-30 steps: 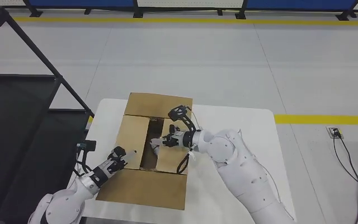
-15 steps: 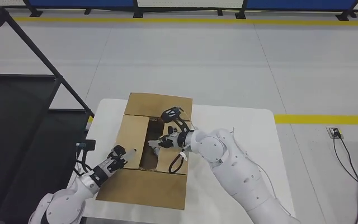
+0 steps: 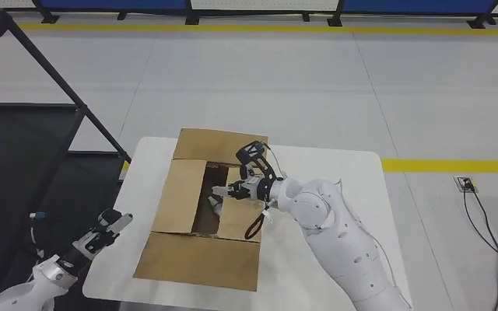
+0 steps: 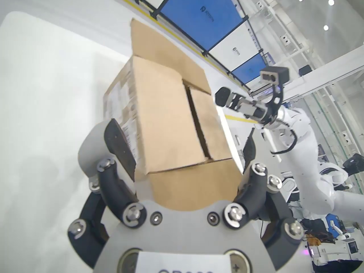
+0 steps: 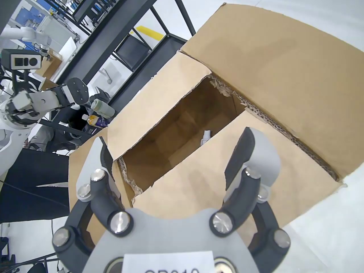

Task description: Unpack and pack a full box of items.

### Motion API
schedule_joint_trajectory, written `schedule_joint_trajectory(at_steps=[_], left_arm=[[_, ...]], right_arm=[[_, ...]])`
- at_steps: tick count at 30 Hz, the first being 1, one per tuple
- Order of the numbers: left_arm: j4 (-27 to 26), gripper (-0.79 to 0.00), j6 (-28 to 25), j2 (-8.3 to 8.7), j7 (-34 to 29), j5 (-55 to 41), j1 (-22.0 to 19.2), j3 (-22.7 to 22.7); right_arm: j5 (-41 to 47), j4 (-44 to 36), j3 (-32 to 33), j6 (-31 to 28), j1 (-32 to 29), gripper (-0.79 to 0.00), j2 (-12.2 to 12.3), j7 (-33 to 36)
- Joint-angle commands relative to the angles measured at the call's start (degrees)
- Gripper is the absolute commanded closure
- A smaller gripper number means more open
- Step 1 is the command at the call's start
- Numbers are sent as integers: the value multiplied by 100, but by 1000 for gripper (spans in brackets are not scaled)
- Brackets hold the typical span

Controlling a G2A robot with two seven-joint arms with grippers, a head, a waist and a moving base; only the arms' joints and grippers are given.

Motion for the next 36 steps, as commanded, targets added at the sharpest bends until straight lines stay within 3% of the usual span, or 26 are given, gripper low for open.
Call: schedule_joint_trajectory(at_steps=[1,7,12,26,32,36], left_arm=[[225,-785,-125,49,-581,-136,137,-198],[538,-785,-296,183,-2456,-1047,225,-136],[516,-785,-208,274,-3402,-1650,164,122],[574,-785,632,509,-4242,-3356,-227,109],[461,-785,859,534,-3991,-3364,-403,232],[285,-785,1055,526,-3575,-3483,-440,308]], right_arm=[[-20,-109,65,-1,-39,-785,28,13],[-118,-281,209,208,-75,-785,77,-131],[-260,-340,235,669,-96,-785,79,-394],[-383,-408,274,1054,-221,-785,88,-599],[57,-72,556,1727,-212,-785,45,-1495],[270,493,610,1879,75,-785,10,-1665]])
